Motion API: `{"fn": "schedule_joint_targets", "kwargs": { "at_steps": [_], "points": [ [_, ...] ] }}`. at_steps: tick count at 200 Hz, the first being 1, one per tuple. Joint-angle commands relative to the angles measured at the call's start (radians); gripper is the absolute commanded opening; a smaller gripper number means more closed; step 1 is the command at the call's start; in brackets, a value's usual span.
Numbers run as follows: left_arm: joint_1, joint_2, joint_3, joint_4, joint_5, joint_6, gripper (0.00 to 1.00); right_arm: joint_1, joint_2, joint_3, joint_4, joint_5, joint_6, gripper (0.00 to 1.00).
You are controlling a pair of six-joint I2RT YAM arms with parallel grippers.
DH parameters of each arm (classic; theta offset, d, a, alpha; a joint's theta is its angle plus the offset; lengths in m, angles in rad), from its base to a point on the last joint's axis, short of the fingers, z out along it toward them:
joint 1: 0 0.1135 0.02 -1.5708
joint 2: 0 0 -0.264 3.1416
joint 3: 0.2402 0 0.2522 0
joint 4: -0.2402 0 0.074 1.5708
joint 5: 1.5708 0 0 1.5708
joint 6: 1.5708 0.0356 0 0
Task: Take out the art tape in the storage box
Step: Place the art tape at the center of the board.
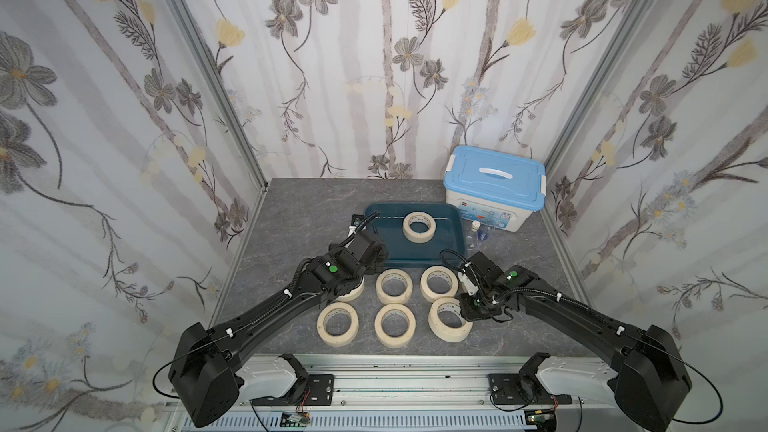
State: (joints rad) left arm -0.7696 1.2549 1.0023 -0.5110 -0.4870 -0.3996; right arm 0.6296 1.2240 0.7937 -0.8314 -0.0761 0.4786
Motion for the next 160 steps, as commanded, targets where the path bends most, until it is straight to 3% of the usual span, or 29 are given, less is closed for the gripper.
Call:
{"fn": "schedule_joint_targets", "kwargs": {
  "at_steps": [1, 160],
  "points": [
    [0.001, 0.001, 0.001, 0.015, -0.016, 0.002, 1.0, 0.007, 0.01, -0.007, 0.007, 0.004, 0.012, 0.19],
    [0.002, 0.001, 0.001, 0.0, -0.021, -0.007, 1.0, 0.037, 0.107, -0.047, 0.125, 0.033, 0.031, 0.21]
  ]
}}
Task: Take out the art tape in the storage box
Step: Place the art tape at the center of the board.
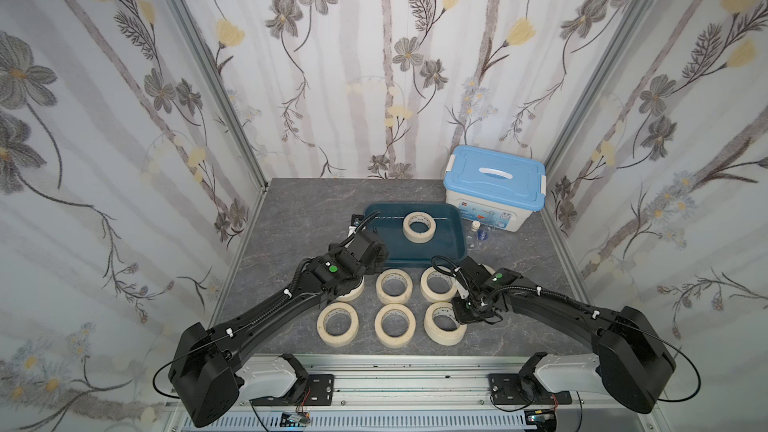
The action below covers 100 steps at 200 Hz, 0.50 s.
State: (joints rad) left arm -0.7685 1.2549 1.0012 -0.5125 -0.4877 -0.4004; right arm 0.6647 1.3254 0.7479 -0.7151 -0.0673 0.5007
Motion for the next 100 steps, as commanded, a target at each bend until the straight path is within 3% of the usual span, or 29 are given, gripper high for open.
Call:
{"fn": "schedule_joint_targets", "kwargs": {
  "at_steps": [1, 59, 100],
  "points": [
    [0.0, 0.001, 0.002, 0.001, -0.02, -0.005, 1.0, 0.001, 0.006, -0.001, 0.008, 0.025, 0.008, 0.21],
    [0.001, 0.001, 0.004, 0.002, -0.022, -0.006, 1.0, 0.001, 0.026, -0.003, 0.008, 0.026, 0.0, 0.24],
    [0.001, 0.001, 0.004, 0.001, -0.024, -0.006, 1.0, 0.001, 0.02, -0.004, 0.007, 0.028, 0.0, 0.31]
  ]
}}
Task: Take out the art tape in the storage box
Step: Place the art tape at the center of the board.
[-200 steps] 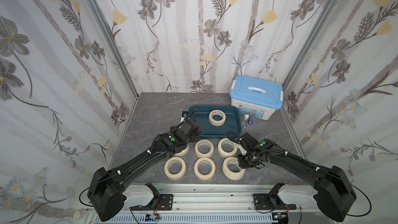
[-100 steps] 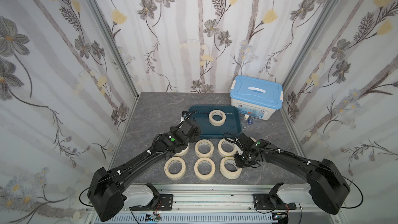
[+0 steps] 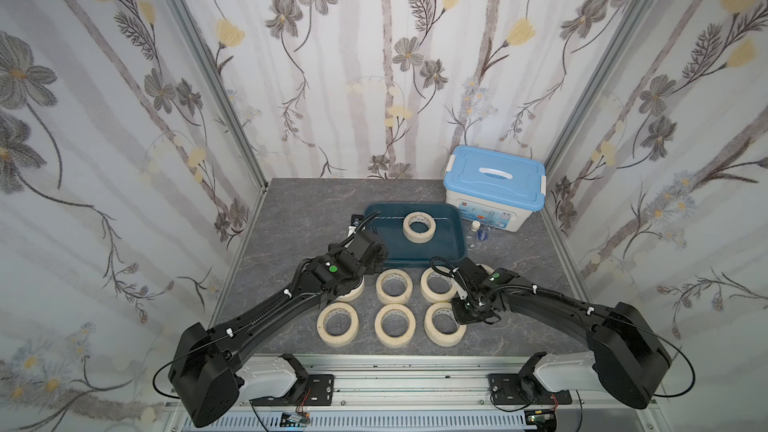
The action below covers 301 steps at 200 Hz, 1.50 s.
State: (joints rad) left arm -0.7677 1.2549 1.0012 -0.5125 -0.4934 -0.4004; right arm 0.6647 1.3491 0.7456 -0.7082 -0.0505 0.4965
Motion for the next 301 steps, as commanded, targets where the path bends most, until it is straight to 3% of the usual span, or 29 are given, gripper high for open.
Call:
{"fn": "schedule_joint_targets", "kwargs": {
  "at_steps": [1, 167, 301],
  "points": [
    [0.001, 0.001, 0.005, 0.001, -0.019, -0.005, 1.0, 0.001, -0.004, -0.001, 0.001, 0.011, 0.004, 0.31],
    [0.002, 0.001, 0.037, -0.004, 0.017, 0.017, 1.0, -0.049, -0.116, 0.095, -0.05, 0.02, -0.062, 0.41],
    [0.002, -0.058, 0.022, -0.057, 0.011, 0.017, 1.0, -0.156, 0.119, 0.454, 0.039, 0.051, -0.192, 0.47]
  ]
}}
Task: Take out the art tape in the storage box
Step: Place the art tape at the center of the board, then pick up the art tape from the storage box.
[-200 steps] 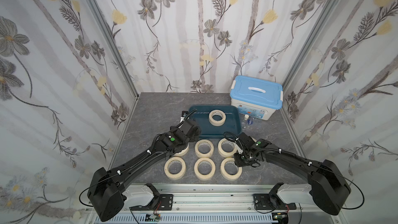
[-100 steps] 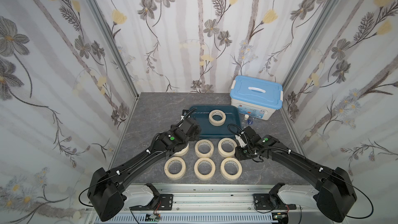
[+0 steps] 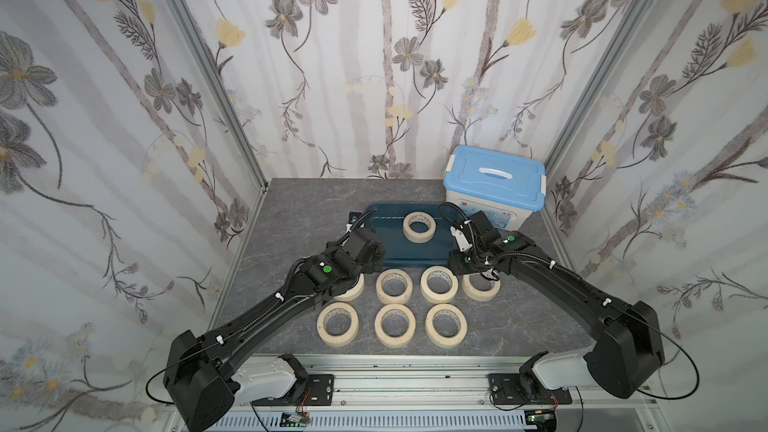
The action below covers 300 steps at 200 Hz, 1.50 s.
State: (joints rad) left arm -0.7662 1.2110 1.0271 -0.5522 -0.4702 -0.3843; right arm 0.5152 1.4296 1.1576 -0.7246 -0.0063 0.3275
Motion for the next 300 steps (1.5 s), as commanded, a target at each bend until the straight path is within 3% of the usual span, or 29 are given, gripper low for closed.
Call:
{"fn": "schedule_joint_targets", "kwargs": {
  "at_steps": [1, 185, 300],
  "points": [
    [0.0, -0.015, -0.004, -0.017, -0.012, 0.001, 1.0, -0.007, 0.041, 0.045, 0.057, 0.006, -0.024, 0.47],
    [0.001, -0.108, -0.029, -0.095, 0.013, -0.03, 1.0, -0.093, 0.566, 0.466, 0.151, 0.018, -0.026, 0.61],
    [0.001, -0.131, -0.036, -0.11, 0.01, -0.033, 1.0, -0.143, 0.797, 0.674, 0.145, 0.005, 0.021, 0.6]
  ]
}}
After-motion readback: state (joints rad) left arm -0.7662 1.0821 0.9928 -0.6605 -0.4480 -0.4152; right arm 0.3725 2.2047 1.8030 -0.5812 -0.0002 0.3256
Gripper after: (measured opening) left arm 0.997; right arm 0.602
